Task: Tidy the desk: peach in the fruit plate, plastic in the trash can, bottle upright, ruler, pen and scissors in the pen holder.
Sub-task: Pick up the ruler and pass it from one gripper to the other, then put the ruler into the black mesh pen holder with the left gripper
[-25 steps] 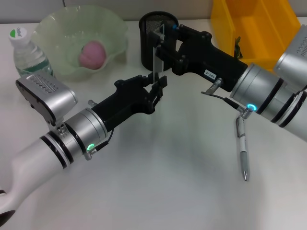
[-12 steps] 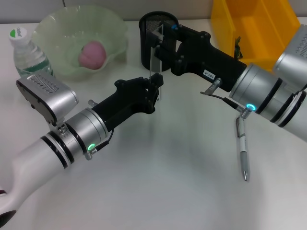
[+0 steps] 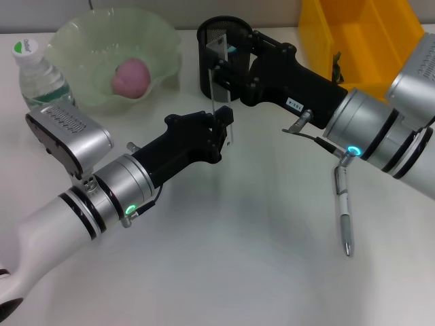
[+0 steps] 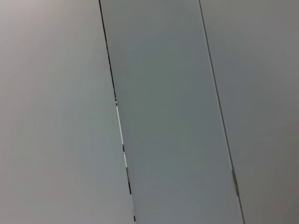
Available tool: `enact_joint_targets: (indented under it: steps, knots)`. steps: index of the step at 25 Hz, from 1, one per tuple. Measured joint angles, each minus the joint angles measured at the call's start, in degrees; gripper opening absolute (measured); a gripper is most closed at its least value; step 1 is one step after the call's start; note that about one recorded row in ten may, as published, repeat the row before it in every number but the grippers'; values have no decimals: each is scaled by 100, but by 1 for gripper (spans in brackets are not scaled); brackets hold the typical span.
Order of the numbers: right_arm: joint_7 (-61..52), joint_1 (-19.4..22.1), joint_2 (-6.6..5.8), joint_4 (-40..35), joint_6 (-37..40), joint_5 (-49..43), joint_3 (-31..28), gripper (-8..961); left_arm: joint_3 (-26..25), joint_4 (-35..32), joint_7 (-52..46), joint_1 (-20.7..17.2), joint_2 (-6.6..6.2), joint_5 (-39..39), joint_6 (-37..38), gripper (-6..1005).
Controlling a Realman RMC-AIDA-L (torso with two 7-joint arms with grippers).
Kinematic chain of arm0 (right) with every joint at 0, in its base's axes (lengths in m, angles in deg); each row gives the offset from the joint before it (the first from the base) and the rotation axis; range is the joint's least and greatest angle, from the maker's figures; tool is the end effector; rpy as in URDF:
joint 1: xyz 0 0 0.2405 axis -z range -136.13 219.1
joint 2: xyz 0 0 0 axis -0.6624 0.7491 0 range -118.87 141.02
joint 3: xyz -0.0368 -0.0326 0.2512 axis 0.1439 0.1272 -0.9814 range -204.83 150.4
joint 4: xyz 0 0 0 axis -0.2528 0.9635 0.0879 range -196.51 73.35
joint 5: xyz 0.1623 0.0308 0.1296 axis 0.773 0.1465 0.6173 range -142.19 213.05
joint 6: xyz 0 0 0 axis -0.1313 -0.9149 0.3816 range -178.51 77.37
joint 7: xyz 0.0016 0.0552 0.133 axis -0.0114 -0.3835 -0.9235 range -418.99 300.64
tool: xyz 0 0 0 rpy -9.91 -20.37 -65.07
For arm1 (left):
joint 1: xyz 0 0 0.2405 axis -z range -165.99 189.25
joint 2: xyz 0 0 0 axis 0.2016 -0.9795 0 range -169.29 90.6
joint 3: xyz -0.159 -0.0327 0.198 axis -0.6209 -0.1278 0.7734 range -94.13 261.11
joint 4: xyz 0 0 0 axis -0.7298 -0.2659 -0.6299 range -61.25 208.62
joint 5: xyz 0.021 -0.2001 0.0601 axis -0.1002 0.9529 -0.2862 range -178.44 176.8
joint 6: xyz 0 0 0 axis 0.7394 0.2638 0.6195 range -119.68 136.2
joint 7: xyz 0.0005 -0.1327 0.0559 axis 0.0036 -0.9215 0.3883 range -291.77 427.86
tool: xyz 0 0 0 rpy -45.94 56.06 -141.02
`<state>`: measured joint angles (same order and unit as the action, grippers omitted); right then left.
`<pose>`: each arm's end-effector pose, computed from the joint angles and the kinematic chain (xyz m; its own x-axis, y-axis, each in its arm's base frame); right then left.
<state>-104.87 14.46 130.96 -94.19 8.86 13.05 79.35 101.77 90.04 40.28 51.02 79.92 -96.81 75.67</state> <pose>0.1802 0.3449 -0.0759 0.5880 -0.0645 -0.8063 -0.5089 -0.8042 -0.3069 -0.2322 0.3174 -0.1163 0.6238 0.2228 0.7491 0.6290 -0.7121 -0.3120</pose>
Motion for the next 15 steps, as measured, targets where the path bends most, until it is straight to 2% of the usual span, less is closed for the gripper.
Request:
enact_joint_targets:
  steps: [2,6,11,12,15]
  knots:
    - [0,3,0,0,0,1,-8,595,0,0,0,0,0,0,0,28]
    - [-2,39,-1,1,8,6,-71,617,-51,-15,0,-13,0,1,11,24]
    - [-3,188,-21,146,376,10,-341,644,-274,-9,147,-49,0,2,37,24]
    - [-3,228,-42,358,682,8,-504,650,-363,-10,228,-49,1,1,45,24]
    - [-18,264,-62,575,918,-12,-600,667,-434,-14,317,-39,1,-2,56,24]
